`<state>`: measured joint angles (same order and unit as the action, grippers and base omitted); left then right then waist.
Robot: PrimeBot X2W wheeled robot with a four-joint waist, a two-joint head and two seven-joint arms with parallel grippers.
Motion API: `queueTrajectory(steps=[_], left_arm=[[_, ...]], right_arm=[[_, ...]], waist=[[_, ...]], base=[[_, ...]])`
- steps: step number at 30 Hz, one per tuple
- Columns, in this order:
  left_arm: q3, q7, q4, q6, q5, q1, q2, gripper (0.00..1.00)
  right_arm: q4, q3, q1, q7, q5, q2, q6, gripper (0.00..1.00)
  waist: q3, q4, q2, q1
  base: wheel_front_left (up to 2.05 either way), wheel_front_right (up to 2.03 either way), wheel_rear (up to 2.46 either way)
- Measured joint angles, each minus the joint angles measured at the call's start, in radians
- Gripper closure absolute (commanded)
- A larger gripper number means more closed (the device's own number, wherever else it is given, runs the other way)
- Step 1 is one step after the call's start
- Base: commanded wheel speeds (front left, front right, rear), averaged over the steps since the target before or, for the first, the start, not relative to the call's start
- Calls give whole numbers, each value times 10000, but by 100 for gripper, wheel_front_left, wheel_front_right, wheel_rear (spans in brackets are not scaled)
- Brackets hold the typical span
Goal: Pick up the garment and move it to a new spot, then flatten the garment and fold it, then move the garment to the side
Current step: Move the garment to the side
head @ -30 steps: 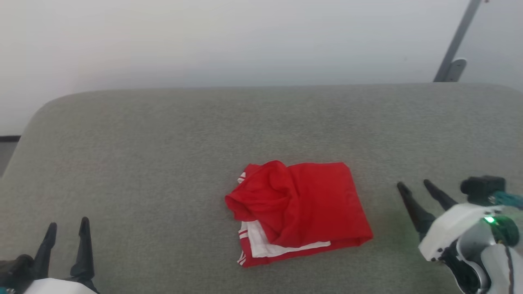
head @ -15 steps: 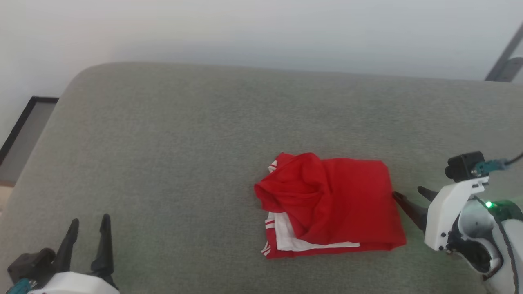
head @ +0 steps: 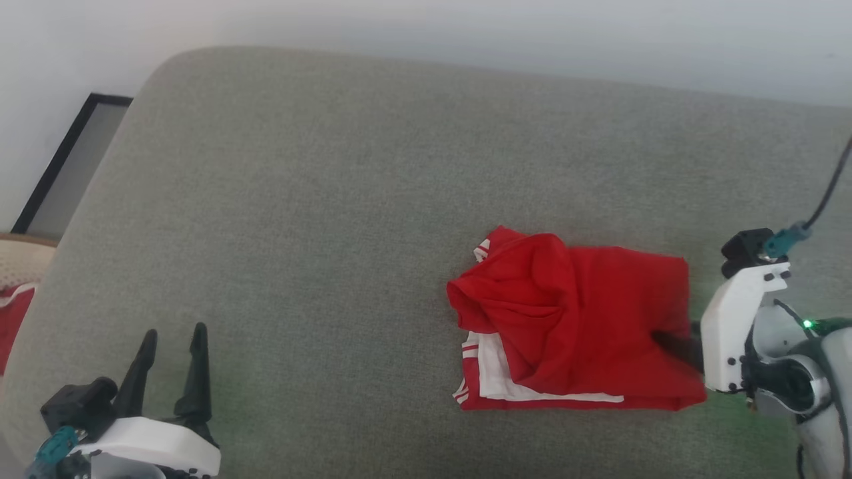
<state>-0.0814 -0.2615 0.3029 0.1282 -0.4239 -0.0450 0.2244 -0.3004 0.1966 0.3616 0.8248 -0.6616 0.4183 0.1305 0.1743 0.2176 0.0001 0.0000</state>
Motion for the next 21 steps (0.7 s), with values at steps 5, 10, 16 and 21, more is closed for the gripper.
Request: queueTrajectory(steps=[5,10,16,21], left_arm=[[104,0,111,0,-42,-207,-65,0],[157,0,157,0,-46,-373,-92,0],[127,0,153,0,-46,-437,-90,0],[105,0,61,0,-44,-589,-33,0]], right_arm=[[-132,-192,221,872,148,-261,0,0],[-121,-389,328,1099,339,-439,6,100],[190,-717,360,1168,334,-600,6,100],[479,-1210,595,1108,587,-374,4,100]], waist=[[258,132,0,0],[413,172,0,0],[480,8,0,0],[568,-267,-1,0]], base=[[0,0,0],[0,0,0],[0,0,0],[0,0,0]])
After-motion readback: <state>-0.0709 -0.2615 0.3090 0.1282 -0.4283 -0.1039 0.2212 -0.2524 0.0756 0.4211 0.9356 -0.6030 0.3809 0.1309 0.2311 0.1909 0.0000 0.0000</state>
